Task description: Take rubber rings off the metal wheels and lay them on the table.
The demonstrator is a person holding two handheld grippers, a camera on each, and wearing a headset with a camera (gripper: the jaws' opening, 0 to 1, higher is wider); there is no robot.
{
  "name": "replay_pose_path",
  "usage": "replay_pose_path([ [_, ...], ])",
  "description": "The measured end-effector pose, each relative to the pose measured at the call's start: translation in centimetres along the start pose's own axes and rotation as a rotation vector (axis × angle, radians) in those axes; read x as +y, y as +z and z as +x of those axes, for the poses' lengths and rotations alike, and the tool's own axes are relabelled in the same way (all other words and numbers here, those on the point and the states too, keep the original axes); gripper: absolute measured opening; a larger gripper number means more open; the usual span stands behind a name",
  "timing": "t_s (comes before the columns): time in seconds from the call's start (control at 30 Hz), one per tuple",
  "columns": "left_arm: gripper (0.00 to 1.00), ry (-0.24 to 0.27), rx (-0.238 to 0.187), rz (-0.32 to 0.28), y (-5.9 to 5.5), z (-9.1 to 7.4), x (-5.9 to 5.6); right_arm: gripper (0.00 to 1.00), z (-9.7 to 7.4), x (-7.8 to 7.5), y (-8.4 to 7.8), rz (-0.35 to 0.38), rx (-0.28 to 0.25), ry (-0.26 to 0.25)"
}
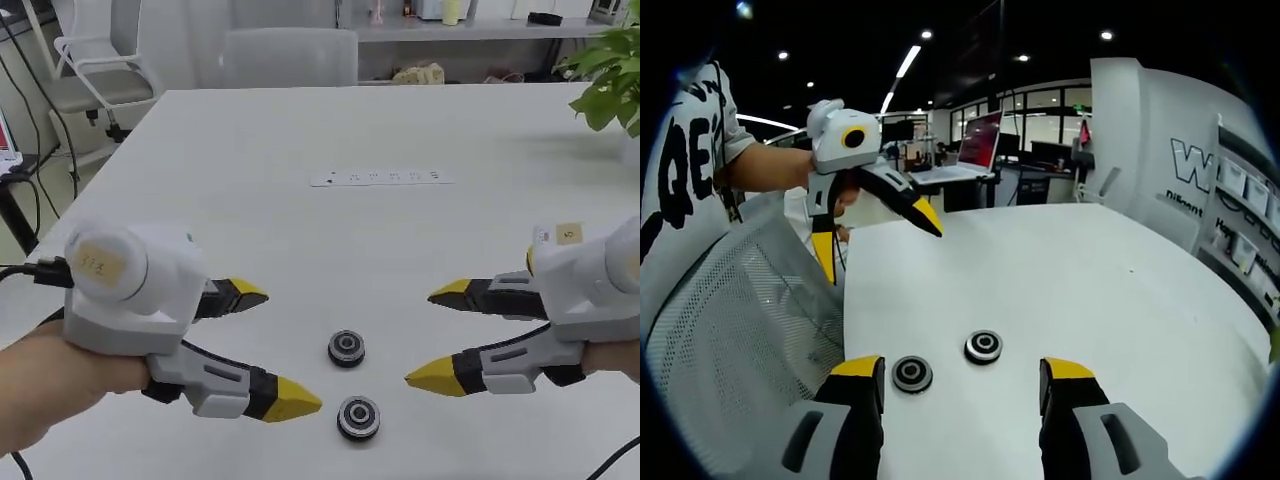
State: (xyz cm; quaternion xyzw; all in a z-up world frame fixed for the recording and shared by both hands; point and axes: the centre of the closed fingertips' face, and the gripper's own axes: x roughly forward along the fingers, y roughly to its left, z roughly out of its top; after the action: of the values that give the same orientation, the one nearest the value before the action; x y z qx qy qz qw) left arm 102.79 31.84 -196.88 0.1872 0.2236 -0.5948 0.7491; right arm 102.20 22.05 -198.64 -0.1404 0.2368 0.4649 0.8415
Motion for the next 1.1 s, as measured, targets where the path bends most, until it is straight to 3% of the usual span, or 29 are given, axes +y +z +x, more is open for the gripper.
replay_pose_path([
  [1.1,0.64,-0.113,0.065,0.042,-2.3,4.4,-1.5,0.5,3.5,1.7,-3.3,-0.021,0.094,0.107],
])
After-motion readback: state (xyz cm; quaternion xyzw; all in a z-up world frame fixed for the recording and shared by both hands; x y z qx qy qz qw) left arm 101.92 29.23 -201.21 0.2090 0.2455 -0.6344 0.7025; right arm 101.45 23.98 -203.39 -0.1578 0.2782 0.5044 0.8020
